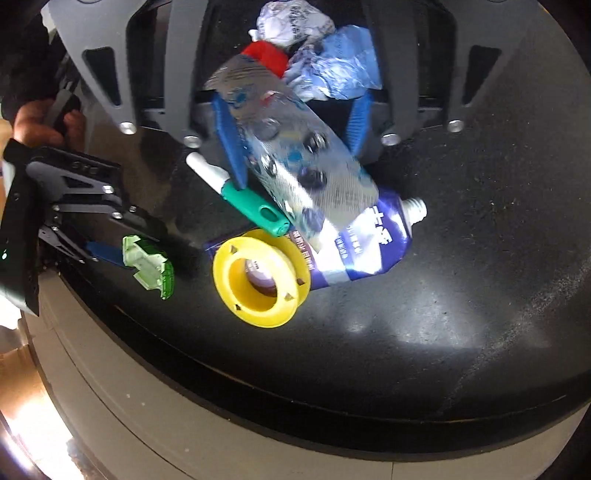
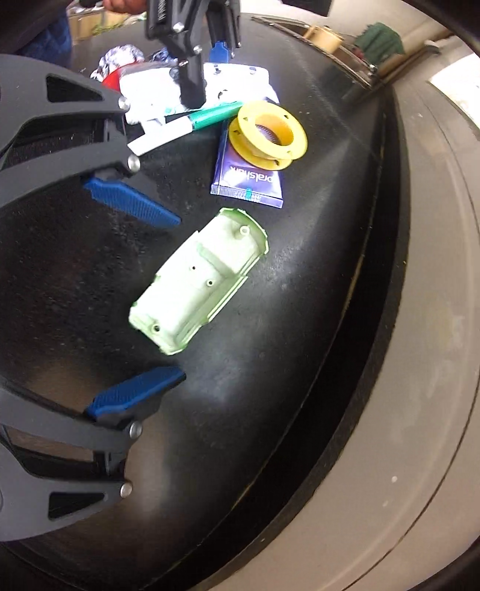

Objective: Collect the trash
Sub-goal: 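Grasp the blister pack with left tool while right tool grasps the pale green plastic piece, then carry blister pack and green piece to the black bin, open both tools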

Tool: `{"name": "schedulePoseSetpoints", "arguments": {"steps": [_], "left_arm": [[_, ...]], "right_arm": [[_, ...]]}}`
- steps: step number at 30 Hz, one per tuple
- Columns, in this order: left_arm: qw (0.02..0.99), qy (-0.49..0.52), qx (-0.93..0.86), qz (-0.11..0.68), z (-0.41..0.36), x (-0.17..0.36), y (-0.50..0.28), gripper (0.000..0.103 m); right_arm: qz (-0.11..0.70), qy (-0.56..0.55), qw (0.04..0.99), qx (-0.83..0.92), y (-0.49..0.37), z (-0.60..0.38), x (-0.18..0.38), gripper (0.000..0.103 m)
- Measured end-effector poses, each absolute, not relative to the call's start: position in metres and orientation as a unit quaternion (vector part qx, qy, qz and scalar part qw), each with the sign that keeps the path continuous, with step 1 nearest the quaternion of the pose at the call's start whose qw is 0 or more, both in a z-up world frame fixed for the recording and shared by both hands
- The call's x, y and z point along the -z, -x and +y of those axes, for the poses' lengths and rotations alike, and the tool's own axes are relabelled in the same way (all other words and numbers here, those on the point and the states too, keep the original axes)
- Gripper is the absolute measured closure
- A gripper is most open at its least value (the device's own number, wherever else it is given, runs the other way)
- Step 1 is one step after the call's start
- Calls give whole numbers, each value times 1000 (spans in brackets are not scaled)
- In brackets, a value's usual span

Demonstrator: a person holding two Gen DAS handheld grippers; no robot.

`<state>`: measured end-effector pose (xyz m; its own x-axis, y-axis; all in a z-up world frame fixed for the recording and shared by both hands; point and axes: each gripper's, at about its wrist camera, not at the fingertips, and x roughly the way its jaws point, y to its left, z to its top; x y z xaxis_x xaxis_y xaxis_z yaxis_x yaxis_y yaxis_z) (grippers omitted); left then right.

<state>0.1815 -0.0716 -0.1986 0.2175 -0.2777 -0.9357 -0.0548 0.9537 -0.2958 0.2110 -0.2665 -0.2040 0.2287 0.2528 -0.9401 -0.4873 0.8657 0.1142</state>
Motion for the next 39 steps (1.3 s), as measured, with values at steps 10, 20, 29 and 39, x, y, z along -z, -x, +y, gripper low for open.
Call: {"name": "schedulePoseSetpoints", "arguments": {"steps": [10,20,29,39], "left_arm": [[796,126,83,586,-62,150,-162,74],[830,63,86,547,-50,101,-110,74],[837,2,67,543,-16,102,-38,74],[841,-12,64,537,17,103,-1,74]], "right_arm": [[559,88,791,-233,-180,-260,175,65],[549,42,815,-183,-102,-253,113,65],[537,36,827,-166,-38,-216,77,65],[528,36,834,-157,6,-185,64,65]]}}
